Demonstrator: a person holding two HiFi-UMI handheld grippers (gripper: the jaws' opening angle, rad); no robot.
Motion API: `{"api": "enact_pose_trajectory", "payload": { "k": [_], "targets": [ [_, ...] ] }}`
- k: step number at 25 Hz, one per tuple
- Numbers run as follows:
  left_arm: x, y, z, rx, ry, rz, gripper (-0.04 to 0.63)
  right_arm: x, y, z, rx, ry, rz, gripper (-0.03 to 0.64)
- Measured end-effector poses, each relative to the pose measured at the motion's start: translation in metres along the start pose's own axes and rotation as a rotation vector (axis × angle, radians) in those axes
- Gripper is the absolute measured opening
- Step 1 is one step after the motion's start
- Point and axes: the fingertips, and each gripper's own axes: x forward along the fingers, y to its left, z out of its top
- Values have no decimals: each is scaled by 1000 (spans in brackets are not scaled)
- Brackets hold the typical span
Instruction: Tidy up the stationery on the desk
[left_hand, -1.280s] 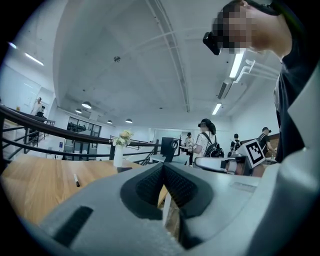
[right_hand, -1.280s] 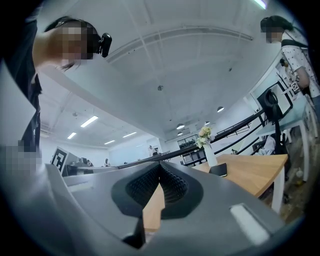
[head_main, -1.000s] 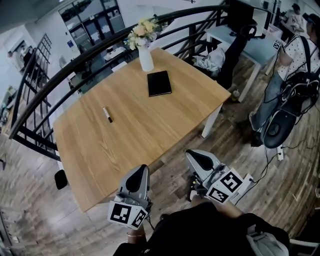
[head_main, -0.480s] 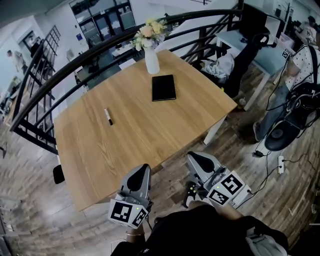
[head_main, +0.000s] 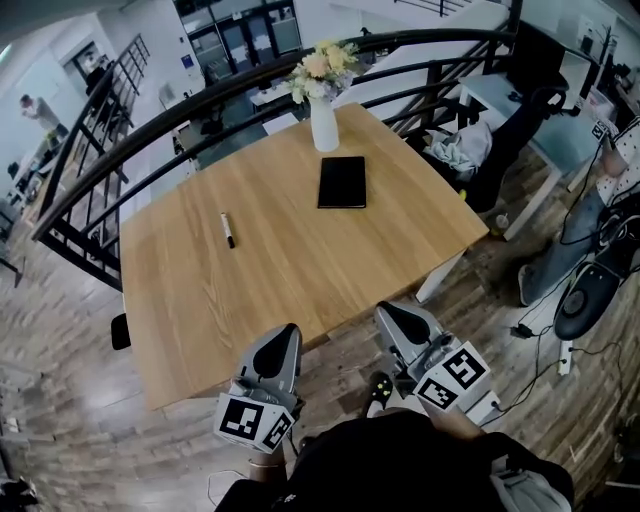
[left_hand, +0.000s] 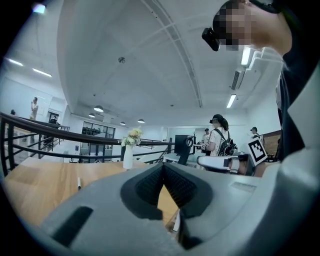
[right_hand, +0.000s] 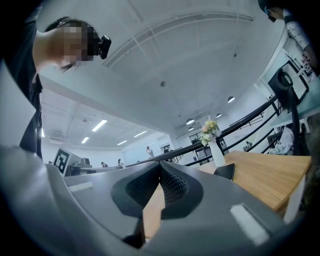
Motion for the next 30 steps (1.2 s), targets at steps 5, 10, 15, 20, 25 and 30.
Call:
{"api": "enact_pose_trajectory", "payload": {
  "k": [5, 10, 15, 20, 25, 30],
  "targets": [
    [10, -2, 3, 7, 0, 20, -15, 2, -10, 6, 2, -2, 18, 3],
    [22, -8, 5, 9, -1, 19, -15, 0, -21, 12, -8, 7, 30, 3],
    [48, -17, 9, 19, -4, -5, -15, -5, -41, 20, -24, 10, 24, 3],
    [69, -27, 9, 15, -4, -46, -15, -16, -57, 28, -47, 16, -25, 2],
    [98, -44, 13, 22, 7, -102, -15, -40, -77, 43, -55, 0, -98, 2],
    [127, -63, 10, 24, 17, -188, -15, -64, -101, 46, -63, -17, -191, 2]
  ]
}}
